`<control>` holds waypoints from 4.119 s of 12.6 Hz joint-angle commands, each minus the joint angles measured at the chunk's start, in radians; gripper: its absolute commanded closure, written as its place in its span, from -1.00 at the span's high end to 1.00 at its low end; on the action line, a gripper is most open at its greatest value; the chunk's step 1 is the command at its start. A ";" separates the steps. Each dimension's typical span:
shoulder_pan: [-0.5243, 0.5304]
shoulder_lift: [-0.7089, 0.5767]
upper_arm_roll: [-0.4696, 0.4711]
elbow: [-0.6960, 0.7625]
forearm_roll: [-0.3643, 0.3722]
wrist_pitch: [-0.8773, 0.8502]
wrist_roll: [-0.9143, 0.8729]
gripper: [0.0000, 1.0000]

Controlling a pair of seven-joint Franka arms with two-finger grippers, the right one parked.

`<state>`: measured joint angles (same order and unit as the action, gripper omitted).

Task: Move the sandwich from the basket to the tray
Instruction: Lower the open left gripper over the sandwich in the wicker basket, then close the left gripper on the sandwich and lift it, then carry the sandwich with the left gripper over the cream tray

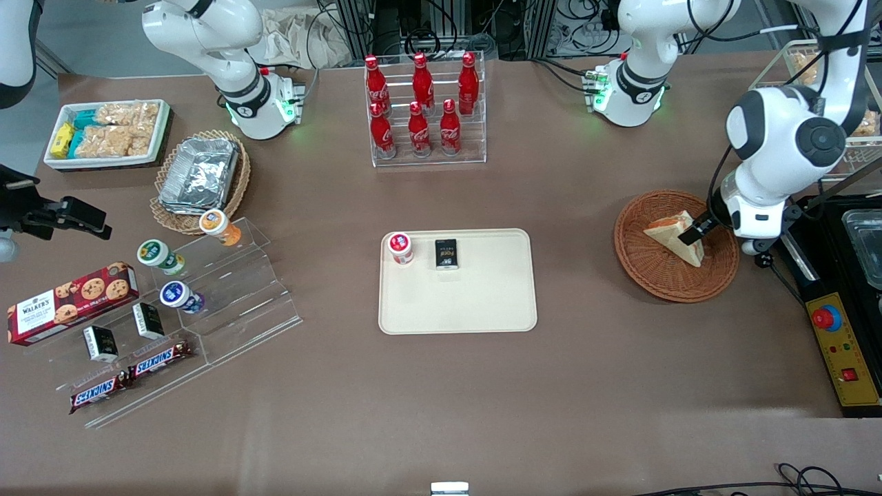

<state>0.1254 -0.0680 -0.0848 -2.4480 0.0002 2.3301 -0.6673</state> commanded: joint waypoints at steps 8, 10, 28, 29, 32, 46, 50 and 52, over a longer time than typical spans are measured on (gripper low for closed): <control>0.020 0.099 -0.003 -0.140 -0.002 0.279 -0.027 0.84; 0.020 0.103 -0.003 -0.131 -0.002 0.279 -0.080 -0.89; 0.005 0.065 -0.353 0.601 0.052 -0.603 0.181 -1.00; 0.005 0.085 -0.425 0.603 0.102 -0.595 0.180 -1.00; -0.010 0.213 -0.562 0.601 0.153 -0.473 0.158 -1.00; -0.227 0.747 -0.559 0.736 0.533 -0.167 -0.141 -1.00; -0.230 0.783 -0.556 0.742 0.560 -0.164 -0.153 0.96; -0.222 0.778 -0.556 0.742 0.554 -0.167 -0.153 1.00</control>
<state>-0.0924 0.6993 -0.6455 -1.7272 0.5347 2.1685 -0.7974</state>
